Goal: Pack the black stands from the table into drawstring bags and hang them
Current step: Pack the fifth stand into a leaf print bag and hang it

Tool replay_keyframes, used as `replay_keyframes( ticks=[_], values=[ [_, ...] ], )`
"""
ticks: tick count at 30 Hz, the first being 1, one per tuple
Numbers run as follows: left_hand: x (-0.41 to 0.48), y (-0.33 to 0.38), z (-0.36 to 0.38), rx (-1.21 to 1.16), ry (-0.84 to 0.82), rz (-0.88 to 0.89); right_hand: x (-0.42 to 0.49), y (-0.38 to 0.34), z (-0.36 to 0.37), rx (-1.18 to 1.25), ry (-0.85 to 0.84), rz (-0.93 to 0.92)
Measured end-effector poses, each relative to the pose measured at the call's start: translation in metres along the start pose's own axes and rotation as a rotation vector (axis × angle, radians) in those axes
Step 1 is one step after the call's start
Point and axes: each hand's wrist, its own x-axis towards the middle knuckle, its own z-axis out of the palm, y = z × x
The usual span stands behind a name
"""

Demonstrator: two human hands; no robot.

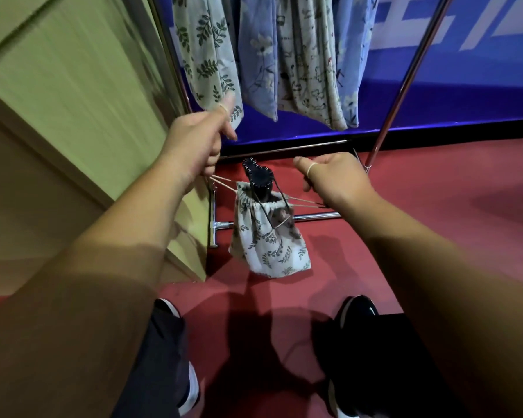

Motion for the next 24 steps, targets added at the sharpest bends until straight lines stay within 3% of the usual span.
replay_keyframes(
  ticks=[3, 9, 14, 19, 24],
  values=[
    [-0.005, -0.007, -0.006, 0.408, 0.002, 0.144, 0.002, 0.002, -0.006, -0.109, 0.053, -0.029],
    [-0.015, -0.019, -0.019, 0.588, -0.206, 0.129, 0.002, 0.009, -0.008, -0.225, 0.056, -0.052],
    [-0.016, -0.02, -0.026, 0.533, -0.22, 0.112, 0.004, 0.011, -0.007, -0.29, 0.045, -0.036],
    [-0.011, -0.018, -0.03, 0.227, -0.295, 0.058, 0.01, 0.003, -0.005, 0.221, 0.011, 0.027],
    [-0.012, -0.021, -0.022, 0.156, -0.351, 0.03, -0.002, -0.024, 0.003, 0.136, -0.086, 0.132]
  ],
)
